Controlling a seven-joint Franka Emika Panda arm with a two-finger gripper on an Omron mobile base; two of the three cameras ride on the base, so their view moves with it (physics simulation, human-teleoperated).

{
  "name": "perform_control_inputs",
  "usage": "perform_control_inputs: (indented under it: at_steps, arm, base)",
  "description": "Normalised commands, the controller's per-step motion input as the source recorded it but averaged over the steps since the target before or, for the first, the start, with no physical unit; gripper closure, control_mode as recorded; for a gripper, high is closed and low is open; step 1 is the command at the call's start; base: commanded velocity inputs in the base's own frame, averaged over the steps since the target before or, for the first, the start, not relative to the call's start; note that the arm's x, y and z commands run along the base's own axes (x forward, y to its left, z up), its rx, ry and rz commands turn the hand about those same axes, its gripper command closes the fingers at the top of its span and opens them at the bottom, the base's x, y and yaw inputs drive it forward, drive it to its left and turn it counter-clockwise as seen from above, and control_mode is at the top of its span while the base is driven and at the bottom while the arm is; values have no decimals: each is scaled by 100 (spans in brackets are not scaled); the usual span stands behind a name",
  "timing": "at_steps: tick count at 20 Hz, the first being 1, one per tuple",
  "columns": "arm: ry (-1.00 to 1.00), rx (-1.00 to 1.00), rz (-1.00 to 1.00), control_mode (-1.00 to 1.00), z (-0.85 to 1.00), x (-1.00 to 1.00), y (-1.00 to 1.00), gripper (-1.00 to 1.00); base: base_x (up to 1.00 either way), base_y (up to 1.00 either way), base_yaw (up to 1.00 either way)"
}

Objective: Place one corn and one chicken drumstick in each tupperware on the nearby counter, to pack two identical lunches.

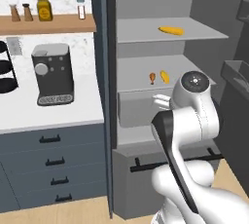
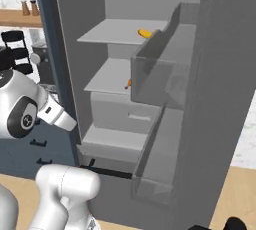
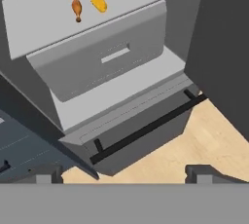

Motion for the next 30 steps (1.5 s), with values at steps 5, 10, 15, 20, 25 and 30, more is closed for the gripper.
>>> perform_control_inputs:
  at_steps: [5,10,15,20,25,30]
  arm:
    - [0,0,0,100,0,0,0,-100]
    - [0,0,0,100,0,0,0,-100]
    - [-1,4,15,-100,12,12,-19,-100]
    - [-5,-1,35,-100,47,33,-53,-100]
    - [-9,-20,13,-100,88,66,-45,-100]
    - [-18,-34,1,-100,97,96,-1,-100]
  base:
    - [0,-26,-29]
    - [2,-35,-3]
    - [4,-8,2]
    - [0,0,0]
    - [0,0,0]
    - [0,0,0]
